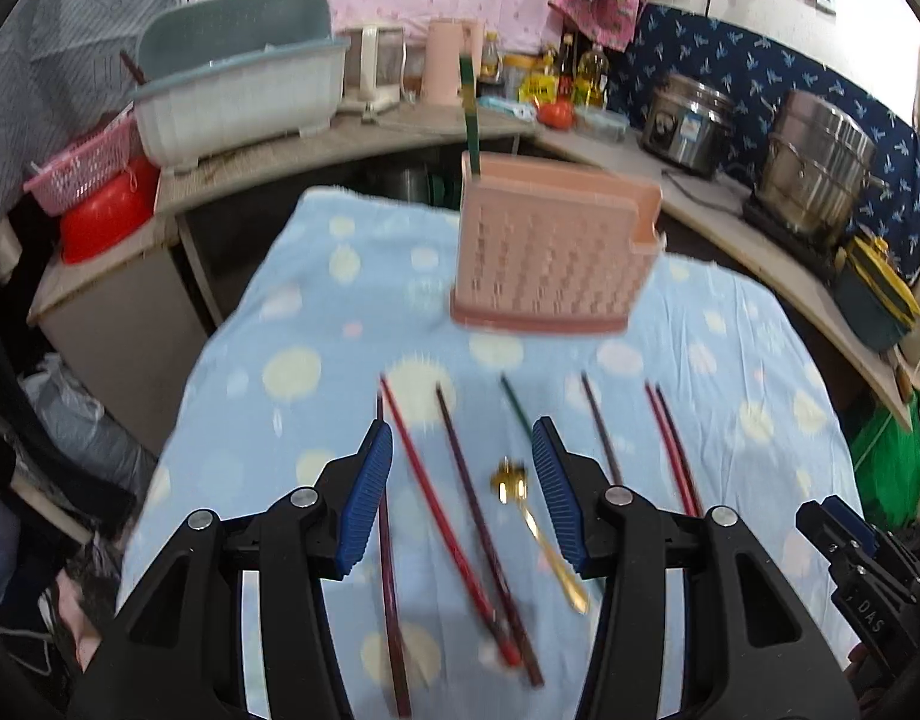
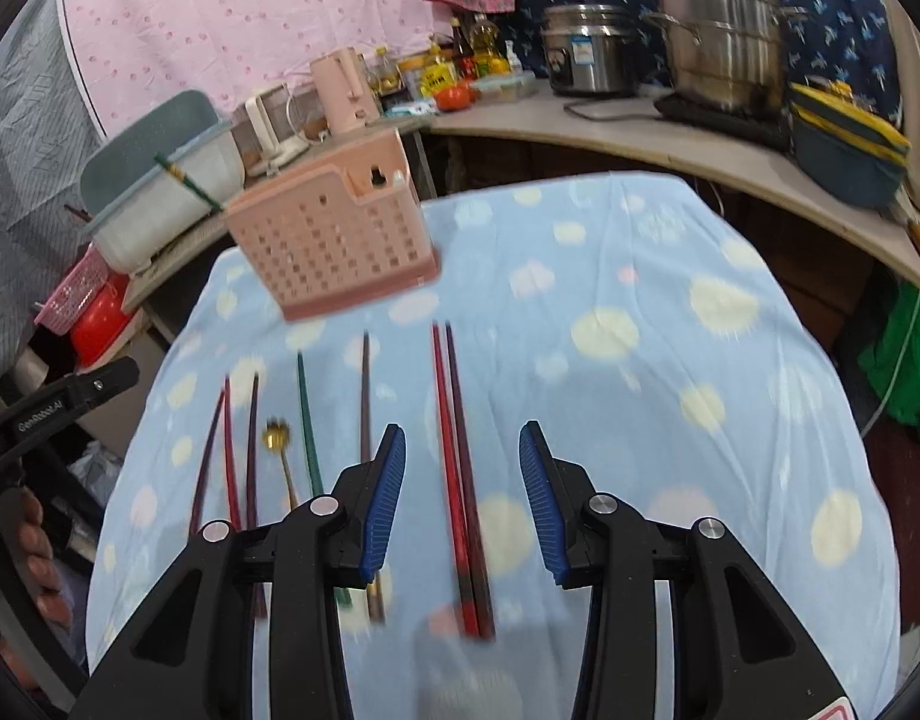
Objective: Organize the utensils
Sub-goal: 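Move both open tools back down toward the remaining chopsticks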
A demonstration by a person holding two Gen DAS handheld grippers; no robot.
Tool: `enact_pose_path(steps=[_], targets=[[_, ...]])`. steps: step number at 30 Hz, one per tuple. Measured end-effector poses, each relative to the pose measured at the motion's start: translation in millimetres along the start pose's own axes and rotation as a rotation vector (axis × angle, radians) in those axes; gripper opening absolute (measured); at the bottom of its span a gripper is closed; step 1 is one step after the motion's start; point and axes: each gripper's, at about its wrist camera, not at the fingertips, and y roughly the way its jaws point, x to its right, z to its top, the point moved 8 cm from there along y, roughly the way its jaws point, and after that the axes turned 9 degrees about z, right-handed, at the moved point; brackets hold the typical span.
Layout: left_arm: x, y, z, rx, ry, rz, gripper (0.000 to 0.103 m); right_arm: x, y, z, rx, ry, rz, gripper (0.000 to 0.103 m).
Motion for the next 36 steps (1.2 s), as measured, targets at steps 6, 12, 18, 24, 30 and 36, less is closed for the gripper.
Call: enact_pose_path(steps=[6,12,18,24,30,36], targets=[[-5,1,-65,-0.069,0.008,0.01,0.046,20,-11,-59,-0.052,0.009,-0.045,0.039],[-21,1,-113,-0.089,0.012,0.033,0.05,31,-8,-101,-0.097,0.0,-0.071,0.039],[-41,7,-145,-0.098,0.028,0.072,0.051,27,-5,-114,-0.11,-0.016,-0.068,0.039],[-55,16,-146,-0.108,-0.032,0.07,0.05,24,0,-116,-0.113,-0.016,-0.061,0.039],[-48,21,-144,-0.097,0.007,0.074,0.036,24,1,-114,-0.109,-0.012,-0.062,0.039],[-39,24,-140,-0.104,0.02,0.041,0.007,25,6,-106,-0.102,-0.011,-0.063,0.038]])
